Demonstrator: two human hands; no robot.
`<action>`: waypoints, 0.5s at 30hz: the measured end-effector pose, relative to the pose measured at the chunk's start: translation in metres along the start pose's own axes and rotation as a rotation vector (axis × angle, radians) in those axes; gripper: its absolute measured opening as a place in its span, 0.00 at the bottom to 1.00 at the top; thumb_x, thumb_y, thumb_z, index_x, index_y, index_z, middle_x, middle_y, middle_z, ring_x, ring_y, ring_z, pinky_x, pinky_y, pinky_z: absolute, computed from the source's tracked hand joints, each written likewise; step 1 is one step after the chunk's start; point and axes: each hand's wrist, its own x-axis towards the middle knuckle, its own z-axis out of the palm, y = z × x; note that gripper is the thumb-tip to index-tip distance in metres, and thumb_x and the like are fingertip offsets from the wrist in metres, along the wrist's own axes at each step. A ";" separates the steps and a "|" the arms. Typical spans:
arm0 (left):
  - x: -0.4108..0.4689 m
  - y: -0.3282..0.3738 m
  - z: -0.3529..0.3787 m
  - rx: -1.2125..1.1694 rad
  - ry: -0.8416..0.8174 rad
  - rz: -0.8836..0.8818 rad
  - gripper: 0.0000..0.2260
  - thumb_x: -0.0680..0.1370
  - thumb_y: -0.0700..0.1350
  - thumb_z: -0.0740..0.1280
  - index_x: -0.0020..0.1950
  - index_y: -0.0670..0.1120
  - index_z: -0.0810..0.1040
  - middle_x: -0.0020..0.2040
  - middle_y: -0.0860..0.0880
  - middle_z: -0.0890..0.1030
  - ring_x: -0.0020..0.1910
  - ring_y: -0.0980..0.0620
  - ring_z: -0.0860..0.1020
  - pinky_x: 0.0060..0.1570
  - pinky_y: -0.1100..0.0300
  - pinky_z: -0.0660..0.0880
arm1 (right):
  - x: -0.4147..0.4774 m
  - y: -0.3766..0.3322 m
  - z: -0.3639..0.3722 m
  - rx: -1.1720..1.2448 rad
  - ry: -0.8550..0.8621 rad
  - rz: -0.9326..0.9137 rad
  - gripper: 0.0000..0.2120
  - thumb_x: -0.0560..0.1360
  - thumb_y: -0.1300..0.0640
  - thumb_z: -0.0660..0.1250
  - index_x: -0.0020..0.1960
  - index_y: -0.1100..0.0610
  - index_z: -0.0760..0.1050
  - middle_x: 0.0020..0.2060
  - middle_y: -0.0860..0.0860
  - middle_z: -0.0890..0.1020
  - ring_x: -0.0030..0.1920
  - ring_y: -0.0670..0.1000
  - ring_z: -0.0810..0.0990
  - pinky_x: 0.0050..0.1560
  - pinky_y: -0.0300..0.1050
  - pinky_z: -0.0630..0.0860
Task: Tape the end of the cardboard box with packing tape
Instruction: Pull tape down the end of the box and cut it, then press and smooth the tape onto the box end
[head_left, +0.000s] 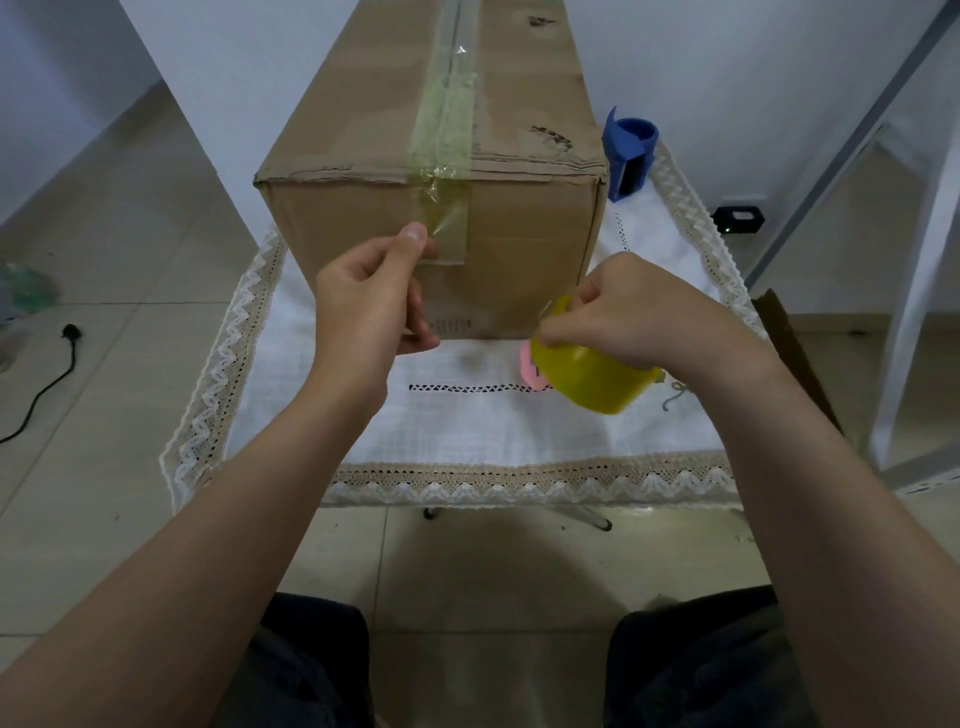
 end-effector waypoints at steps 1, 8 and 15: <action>0.000 0.000 0.001 -0.008 0.009 -0.005 0.10 0.84 0.52 0.67 0.48 0.50 0.85 0.25 0.54 0.70 0.22 0.56 0.70 0.28 0.60 0.79 | 0.001 0.005 0.000 -0.057 0.059 0.030 0.23 0.65 0.45 0.74 0.29 0.54 0.63 0.24 0.49 0.65 0.30 0.53 0.67 0.33 0.45 0.63; 0.003 -0.001 0.008 -0.053 0.054 -0.061 0.09 0.82 0.52 0.70 0.48 0.48 0.85 0.26 0.53 0.68 0.23 0.56 0.68 0.28 0.62 0.76 | 0.000 0.023 0.000 -0.362 0.292 0.183 0.19 0.72 0.42 0.73 0.48 0.57 0.73 0.38 0.51 0.73 0.44 0.59 0.72 0.44 0.50 0.67; 0.002 0.000 0.008 -0.063 0.057 -0.051 0.11 0.82 0.54 0.70 0.45 0.49 0.85 0.26 0.54 0.68 0.22 0.57 0.68 0.28 0.62 0.75 | 0.007 0.034 0.006 -0.385 0.213 0.265 0.16 0.76 0.45 0.71 0.52 0.55 0.70 0.46 0.53 0.73 0.49 0.59 0.72 0.47 0.50 0.64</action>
